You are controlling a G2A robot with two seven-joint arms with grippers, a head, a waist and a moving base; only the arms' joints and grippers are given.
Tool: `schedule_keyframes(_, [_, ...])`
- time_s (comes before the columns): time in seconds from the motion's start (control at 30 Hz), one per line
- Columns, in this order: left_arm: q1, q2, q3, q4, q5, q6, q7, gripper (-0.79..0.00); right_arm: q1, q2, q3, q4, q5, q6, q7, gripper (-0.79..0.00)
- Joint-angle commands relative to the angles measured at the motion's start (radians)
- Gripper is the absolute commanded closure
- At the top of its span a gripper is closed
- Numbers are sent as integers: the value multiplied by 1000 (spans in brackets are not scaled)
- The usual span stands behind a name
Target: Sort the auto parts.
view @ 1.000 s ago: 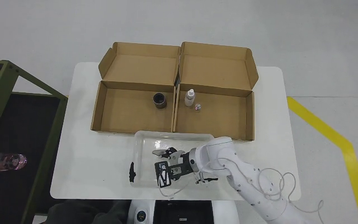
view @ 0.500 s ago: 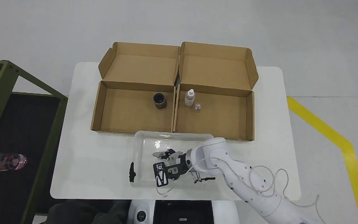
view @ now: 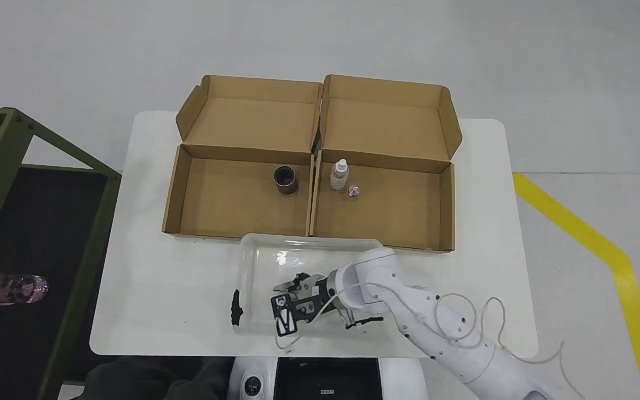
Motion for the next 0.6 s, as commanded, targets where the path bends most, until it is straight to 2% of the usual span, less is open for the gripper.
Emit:
schedule_keyframes(0.0, [0, 0, 0, 0, 0, 0, 0, -785, 1, 0, -3, -1, -1, 1, 1, -280])
schedule_keyframes(0.03, [0, 0, 0, 0, 0, 0, 0, -785, 0, 0, -4, -2, 0, 1, 1, -256])
schedule_keyframes(0.1, [0, 0, 0, 0, 0, 0, 0, -785, -1, 1, -4, -5, 0, 2, 2, -142])
schedule_keyframes(0.13, [0, 0, 0, 0, 0, 0, 0, -785, -1, 2, -4, -7, 0, 2, 2, -111])
schedule_keyframes(0.3, [0, 0, 0, 0, 0, 0, 0, -785, 4, 5, 5, -37, 13, 0, -2, -3])
schedule_keyframes(0.57, [0, 0, 0, 0, 0, 0, 0, -785, 18, 14, 48, -116, 59, -7, -8, 0])
